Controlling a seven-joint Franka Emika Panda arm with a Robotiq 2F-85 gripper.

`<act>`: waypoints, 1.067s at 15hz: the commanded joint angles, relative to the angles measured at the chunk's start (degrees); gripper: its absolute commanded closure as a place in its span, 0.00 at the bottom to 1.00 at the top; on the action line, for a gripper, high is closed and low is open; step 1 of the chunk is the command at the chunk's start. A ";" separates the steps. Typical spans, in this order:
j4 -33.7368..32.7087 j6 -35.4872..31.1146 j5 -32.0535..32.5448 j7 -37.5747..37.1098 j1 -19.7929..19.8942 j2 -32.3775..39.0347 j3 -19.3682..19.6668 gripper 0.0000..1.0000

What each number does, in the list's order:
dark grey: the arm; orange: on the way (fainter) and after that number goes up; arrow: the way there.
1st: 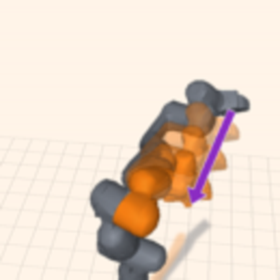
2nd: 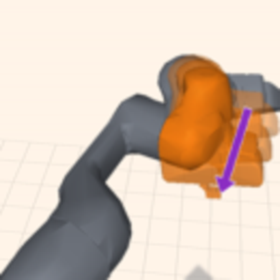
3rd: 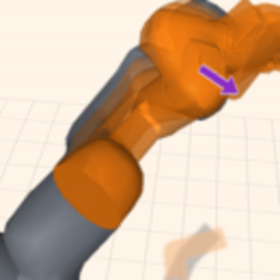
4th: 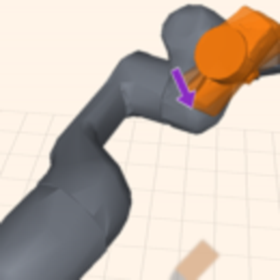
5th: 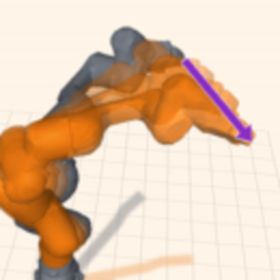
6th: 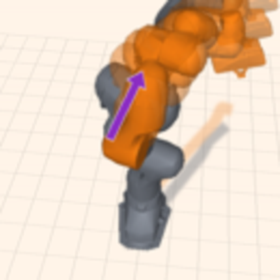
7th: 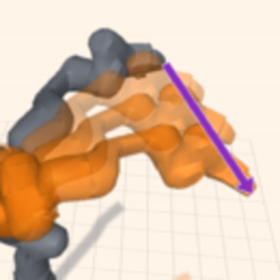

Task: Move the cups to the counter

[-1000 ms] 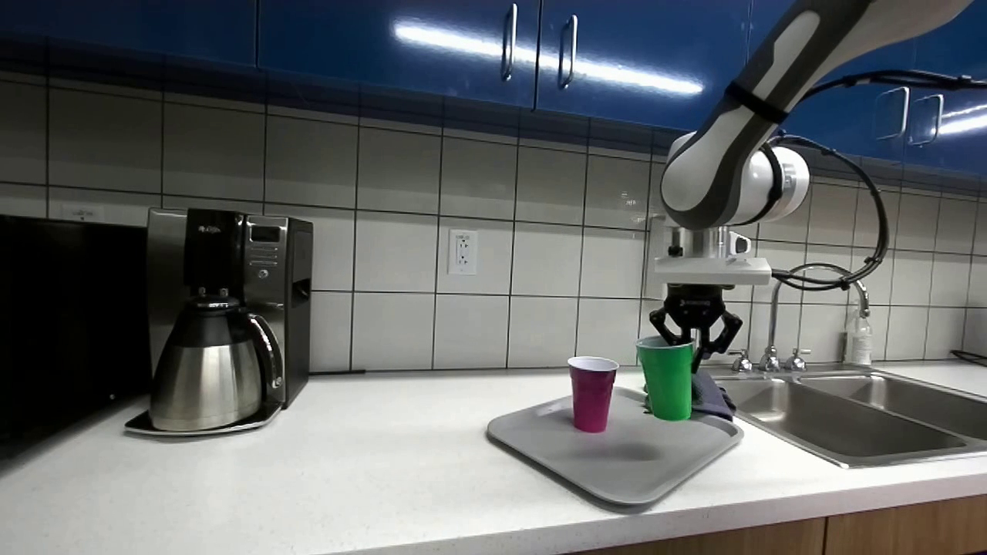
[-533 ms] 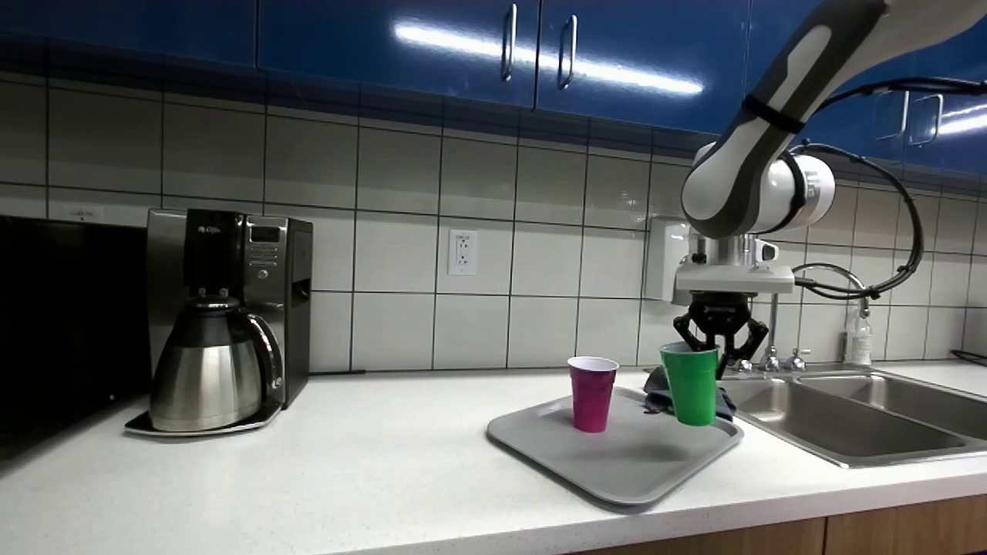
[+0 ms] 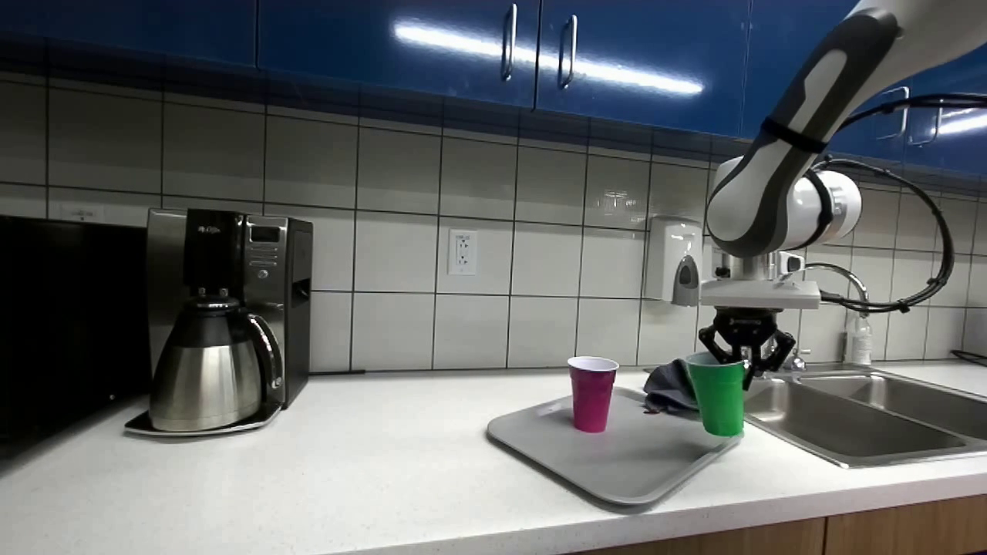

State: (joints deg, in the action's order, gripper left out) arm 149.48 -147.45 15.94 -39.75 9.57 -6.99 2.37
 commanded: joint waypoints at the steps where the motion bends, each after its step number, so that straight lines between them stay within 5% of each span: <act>1: 0.23 -2.07 4.08 -3.87 1.69 1.28 0.67 0.99; 16: 2.29 -1.60 14.00 -14.40 4.29 1.07 5.30 0.99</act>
State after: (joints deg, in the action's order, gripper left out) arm 150.53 -148.72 27.41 -51.09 12.62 -5.07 7.48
